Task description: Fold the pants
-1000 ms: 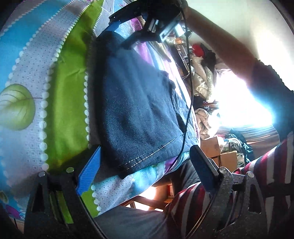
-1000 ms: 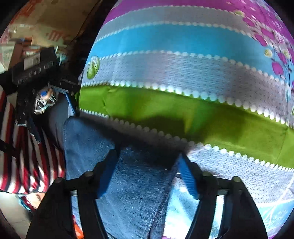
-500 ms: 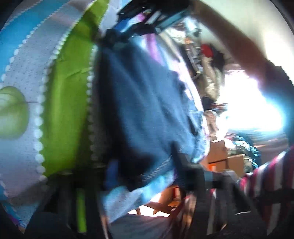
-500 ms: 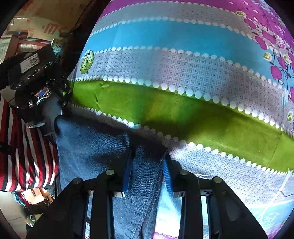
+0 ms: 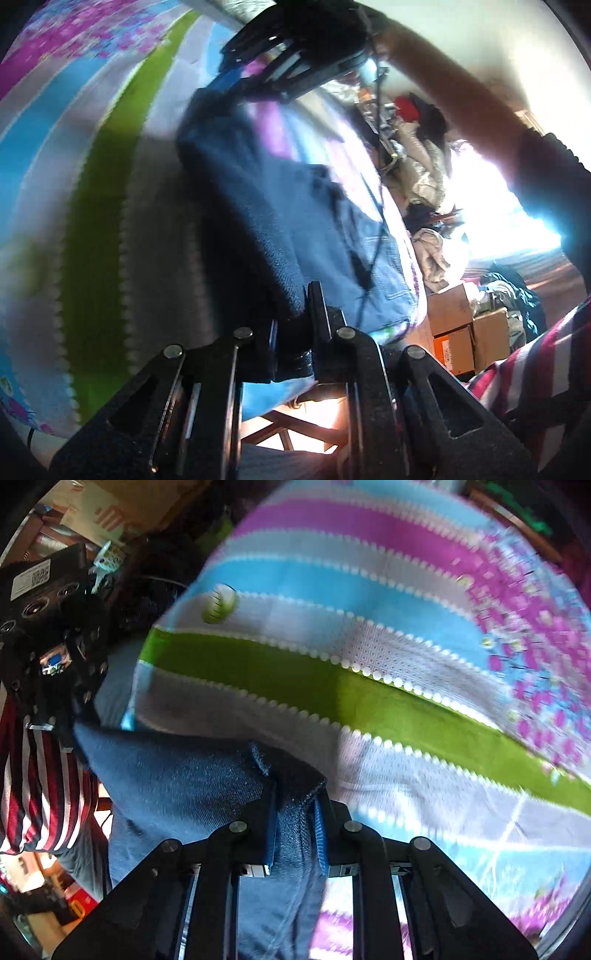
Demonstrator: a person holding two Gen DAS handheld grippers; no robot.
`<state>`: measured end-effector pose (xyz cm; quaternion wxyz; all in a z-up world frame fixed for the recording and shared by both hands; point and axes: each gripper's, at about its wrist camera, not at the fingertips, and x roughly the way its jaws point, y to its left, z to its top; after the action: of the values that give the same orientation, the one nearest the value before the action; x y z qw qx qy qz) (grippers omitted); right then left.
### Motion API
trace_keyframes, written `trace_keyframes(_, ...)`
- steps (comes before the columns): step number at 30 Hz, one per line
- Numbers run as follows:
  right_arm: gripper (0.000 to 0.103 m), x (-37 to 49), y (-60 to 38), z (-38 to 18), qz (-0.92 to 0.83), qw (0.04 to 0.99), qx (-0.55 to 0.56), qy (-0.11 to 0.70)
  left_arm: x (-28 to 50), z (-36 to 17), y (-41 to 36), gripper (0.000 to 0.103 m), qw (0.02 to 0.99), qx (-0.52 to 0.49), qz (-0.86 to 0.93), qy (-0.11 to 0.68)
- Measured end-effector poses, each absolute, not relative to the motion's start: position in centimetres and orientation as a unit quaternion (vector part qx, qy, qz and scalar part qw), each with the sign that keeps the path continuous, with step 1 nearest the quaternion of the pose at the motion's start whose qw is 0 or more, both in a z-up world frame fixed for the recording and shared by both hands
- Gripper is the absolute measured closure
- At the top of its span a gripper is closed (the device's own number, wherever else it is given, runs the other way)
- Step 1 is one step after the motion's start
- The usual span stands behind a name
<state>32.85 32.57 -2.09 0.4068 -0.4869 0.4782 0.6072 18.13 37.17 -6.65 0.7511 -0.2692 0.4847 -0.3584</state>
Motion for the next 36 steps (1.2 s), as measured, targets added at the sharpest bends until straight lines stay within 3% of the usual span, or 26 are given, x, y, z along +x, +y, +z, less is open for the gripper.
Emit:
trace_keyframes(8, 0.087, 29.1, 19.7, 6.8, 0.568, 0.528, -0.459, 0.434, 17.9, -0.9, 26.6, 0.088, 0.759, -0.161, -0.433, 0.459)
trace_keyframes(13, 0.09, 25.8, 6.9, 9.3, 0.495, 0.616, -0.428, 0.438, 17.3, 1.4, 19.1, 0.087, 0.738, -0.116, -0.485, 0.455)
trace_keyframes(21, 0.092, 20.5, -15.3, 7.1, 0.379, 0.72, -0.325, 0.482, 15.8, 1.9, 1.4, 0.087, 0.658, -0.052, -0.58, 0.477)
trace_keyframes(27, 0.092, 16.5, -28.0, 2.0, 0.296, 0.742, -0.283, 0.53, 12.8, -1.1, -10.7, 0.088, 0.599, 0.011, -0.626, 0.499)
trace_keyframes(29, 0.084, 16.0, -30.5, -0.1, 0.247, 0.77, -0.287, 0.514, 11.8, -3.7, -13.8, 0.087, 0.601, 0.039, -0.613, 0.511)
trace_keyframes(30, 0.076, 15.9, -31.7, -1.0, 0.216, 0.782, -0.284, 0.512, 11.5, -5.3, -14.9, 0.087, 0.605, 0.048, -0.602, 0.519)
trace_keyframes(31, 0.059, 15.8, -32.6, -1.7, 0.179, 0.794, -0.277, 0.511, 11.4, -6.4, -15.6, 0.086, 0.601, 0.05, -0.592, 0.534)
trace_keyframes(33, 0.056, 15.1, -35.4, -1.4, 0.125, 0.832, -0.218, 0.494, 11.1, -7.7, -16.5, 0.086, 0.585, 0.046, -0.568, 0.577)
trace_keyframes(36, 0.055, 11.8, -39.6, 0.1, 0.071, 0.874, -0.107, 0.469, 9.2, -4.5, -14.9, 0.082, 0.552, 0.032, -0.619, 0.557)
